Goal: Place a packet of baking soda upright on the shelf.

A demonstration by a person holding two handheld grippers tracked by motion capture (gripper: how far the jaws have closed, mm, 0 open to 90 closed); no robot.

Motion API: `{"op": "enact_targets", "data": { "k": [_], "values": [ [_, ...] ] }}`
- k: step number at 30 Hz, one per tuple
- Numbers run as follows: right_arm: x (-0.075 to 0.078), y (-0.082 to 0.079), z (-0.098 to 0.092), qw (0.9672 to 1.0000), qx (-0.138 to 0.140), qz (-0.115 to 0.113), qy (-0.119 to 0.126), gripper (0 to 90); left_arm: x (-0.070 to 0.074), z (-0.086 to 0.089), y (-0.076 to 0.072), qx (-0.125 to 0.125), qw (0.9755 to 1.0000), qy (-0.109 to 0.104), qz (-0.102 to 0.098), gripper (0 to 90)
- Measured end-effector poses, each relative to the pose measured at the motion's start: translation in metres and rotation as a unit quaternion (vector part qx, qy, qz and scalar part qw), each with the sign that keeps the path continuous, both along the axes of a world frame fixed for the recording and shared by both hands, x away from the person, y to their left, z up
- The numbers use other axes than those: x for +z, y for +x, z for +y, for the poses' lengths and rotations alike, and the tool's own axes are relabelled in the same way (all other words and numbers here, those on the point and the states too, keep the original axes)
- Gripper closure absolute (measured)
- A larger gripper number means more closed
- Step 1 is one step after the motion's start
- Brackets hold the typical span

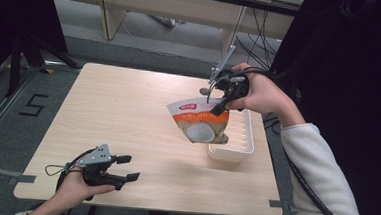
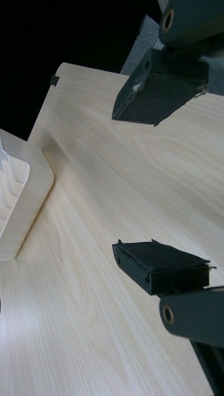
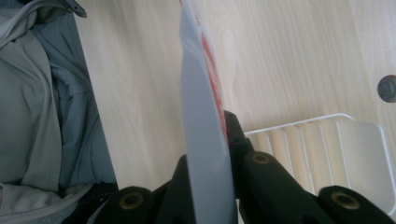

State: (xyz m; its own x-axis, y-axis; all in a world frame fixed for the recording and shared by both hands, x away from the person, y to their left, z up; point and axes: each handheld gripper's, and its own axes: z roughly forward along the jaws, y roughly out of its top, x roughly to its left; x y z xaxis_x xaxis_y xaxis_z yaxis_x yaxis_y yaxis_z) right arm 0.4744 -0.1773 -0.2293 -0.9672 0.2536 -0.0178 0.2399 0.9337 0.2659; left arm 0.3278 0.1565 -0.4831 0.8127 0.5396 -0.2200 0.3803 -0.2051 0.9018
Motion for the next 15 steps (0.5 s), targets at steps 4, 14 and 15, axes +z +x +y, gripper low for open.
{"op": "enact_targets", "data": {
  "k": [4,14,15],
  "values": [
    [0.003,0.003,-0.003,1.0,-0.006,-0.001,0.003,90.0,0.0,0.001,0.001,0.0,1.0,0.003,-0.001,29.4],
    [0.005,0.012,-0.01,0.9997,-0.023,0.0,0.01,90.0,0.0,0.001,0.0,-0.001,1.0,0.001,-0.001,29.4],
    [0.005,0.014,-0.011,0.9997,-0.02,0.001,0.011,90.0,0.0,0.001,0.0,-0.001,1.0,0.001,-0.001,29.4]
  ]
}}
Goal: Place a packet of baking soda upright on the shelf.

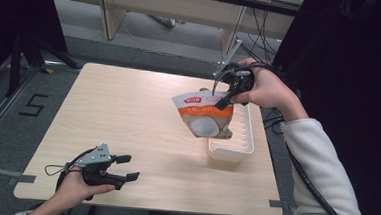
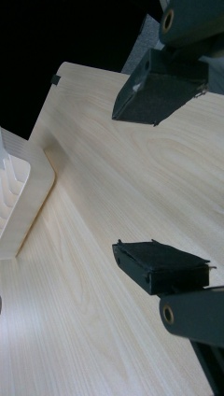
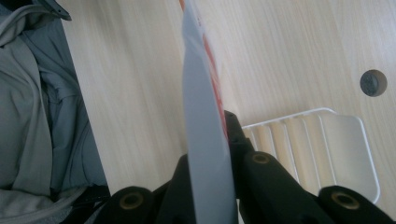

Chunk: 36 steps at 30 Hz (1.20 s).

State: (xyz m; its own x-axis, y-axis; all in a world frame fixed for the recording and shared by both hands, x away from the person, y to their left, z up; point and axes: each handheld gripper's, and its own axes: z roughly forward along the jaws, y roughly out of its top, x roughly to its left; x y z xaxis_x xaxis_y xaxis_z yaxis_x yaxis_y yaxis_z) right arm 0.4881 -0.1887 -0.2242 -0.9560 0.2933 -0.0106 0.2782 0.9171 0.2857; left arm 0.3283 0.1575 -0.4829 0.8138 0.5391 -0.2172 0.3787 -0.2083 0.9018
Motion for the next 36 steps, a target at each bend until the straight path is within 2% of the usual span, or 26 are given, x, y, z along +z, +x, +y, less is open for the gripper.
{"op": "enact_targets", "data": {
  "k": [5,7,21,22,24,30,36],
  "values": [
    [-0.002,0.004,-0.005,1.0,-0.003,-0.001,0.003,90.0,0.0,0.0,0.0,0.001,1.0,0.001,0.0,29.4],
    [-0.003,0.006,-0.008,0.9999,-0.011,-0.001,-0.001,90.0,0.0,0.0,0.0,0.001,1.0,0.001,0.0,29.4],
    [-0.009,0.014,-0.018,0.9998,-0.019,-0.001,-0.008,90.0,0.0,0.0,0.0,0.001,1.0,0.0,-0.001,29.4],
    [-0.011,0.015,-0.02,0.9996,-0.025,0.001,-0.01,90.0,0.0,0.0,0.0,0.001,1.0,0.0,-0.001,29.4],
    [-0.012,0.016,-0.021,0.9998,-0.019,0.0,-0.01,90.0,0.0,0.0,0.0,0.001,1.0,0.0,-0.001,29.5],
    [-0.017,0.018,-0.027,0.9994,-0.032,0.002,-0.016,90.0,0.0,0.0,0.0,0.001,1.0,0.0,-0.001,29.5],
    [-0.022,0.021,-0.029,0.9994,-0.023,0.002,-0.024,90.0,0.0,0.0,0.0,0.002,1.0,-0.002,-0.001,29.5]
  ]
}}
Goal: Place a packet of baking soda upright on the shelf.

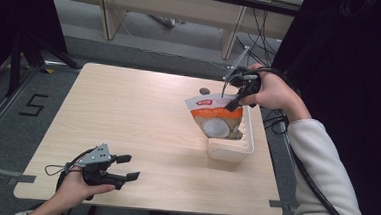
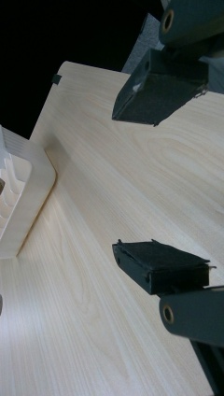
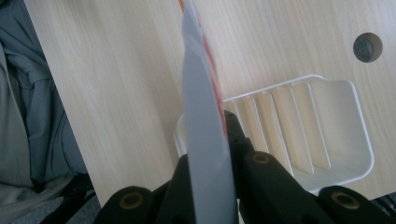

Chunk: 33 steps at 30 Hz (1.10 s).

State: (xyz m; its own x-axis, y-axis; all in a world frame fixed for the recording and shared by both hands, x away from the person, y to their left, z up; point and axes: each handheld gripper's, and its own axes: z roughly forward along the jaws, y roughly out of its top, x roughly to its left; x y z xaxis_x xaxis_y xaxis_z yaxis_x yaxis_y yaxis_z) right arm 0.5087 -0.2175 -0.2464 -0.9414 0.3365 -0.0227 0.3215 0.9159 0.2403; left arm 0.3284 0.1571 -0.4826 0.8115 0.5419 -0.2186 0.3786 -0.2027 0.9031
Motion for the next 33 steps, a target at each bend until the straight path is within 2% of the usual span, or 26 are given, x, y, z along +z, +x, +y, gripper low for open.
{"op": "enact_targets", "data": {
  "k": [4,6,12,13,20,33],
  "values": [
    [-0.004,0.0,-0.001,0.9999,-0.014,0.004,-0.005,90.0,0.0,0.0,0.0,0.0,1.0,0.002,0.0,29.5],
    [-0.006,0.001,-0.003,1.0,-0.002,0.006,-0.007,90.0,0.0,0.0,0.0,0.0,1.0,0.001,0.0,29.5],
    [-0.01,0.001,-0.005,0.9999,0.0,0.006,-0.014,90.0,0.0,0.0,0.0,0.0,1.0,0.002,0.0,29.5],
    [-0.011,0.003,-0.006,0.9998,0.008,0.001,-0.02,90.0,0.0,0.0,0.0,0.0,1.0,0.001,0.0,29.5],
    [-0.014,0.003,-0.008,0.9997,0.007,0.004,-0.025,90.0,0.0,0.0,0.0,0.0,1.0,0.002,0.0,29.5],
    [-0.015,0.006,-0.012,0.9995,0.009,-0.005,-0.029,90.0,0.0,0.0,0.001,-0.003,1.0,0.001,0.0,29.5]
  ]
}}
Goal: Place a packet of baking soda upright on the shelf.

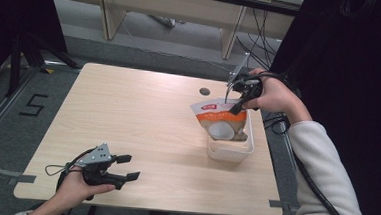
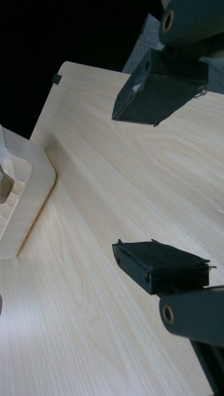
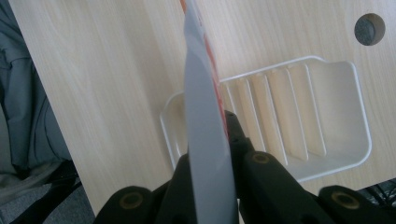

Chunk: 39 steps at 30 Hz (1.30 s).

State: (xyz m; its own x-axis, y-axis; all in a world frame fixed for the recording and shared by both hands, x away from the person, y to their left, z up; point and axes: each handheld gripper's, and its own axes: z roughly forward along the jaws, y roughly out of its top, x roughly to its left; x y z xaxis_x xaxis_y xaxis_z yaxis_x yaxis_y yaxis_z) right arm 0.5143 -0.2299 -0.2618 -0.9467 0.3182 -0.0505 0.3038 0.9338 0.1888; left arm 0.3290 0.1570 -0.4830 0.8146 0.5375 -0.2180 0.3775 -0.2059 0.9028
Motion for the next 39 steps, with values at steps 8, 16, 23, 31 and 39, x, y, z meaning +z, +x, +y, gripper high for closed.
{"op": "enact_targets", "data": {
  "k": [8,16,23,31,39],
  "values": [
    [-0.004,0.0,-0.003,1.0,0.0,0.004,-0.007,90.0,0.0,0.0,0.0,0.0,1.0,0.0,0.0,29.6],
    [-0.007,0.0,-0.004,0.9998,0.006,0.004,-0.019,90.0,0.0,0.0,0.0,0.0,1.0,0.0,0.0,29.6],
    [-0.011,0.0,-0.003,0.9997,0.009,0.005,-0.024,90.0,0.0,0.0,0.0,0.0,1.0,0.0,0.0,29.6],
    [-0.013,0.001,-0.004,0.9995,0.007,0.001,-0.03,90.0,0.0,0.0,0.0,0.0,1.0,-0.001,0.0,29.6],
    [-0.014,0.001,-0.006,0.9993,0.004,0.001,-0.037,90.0,0.0,0.0,0.0,0.0,1.0,0.0,0.0,29.6]
  ]
}}
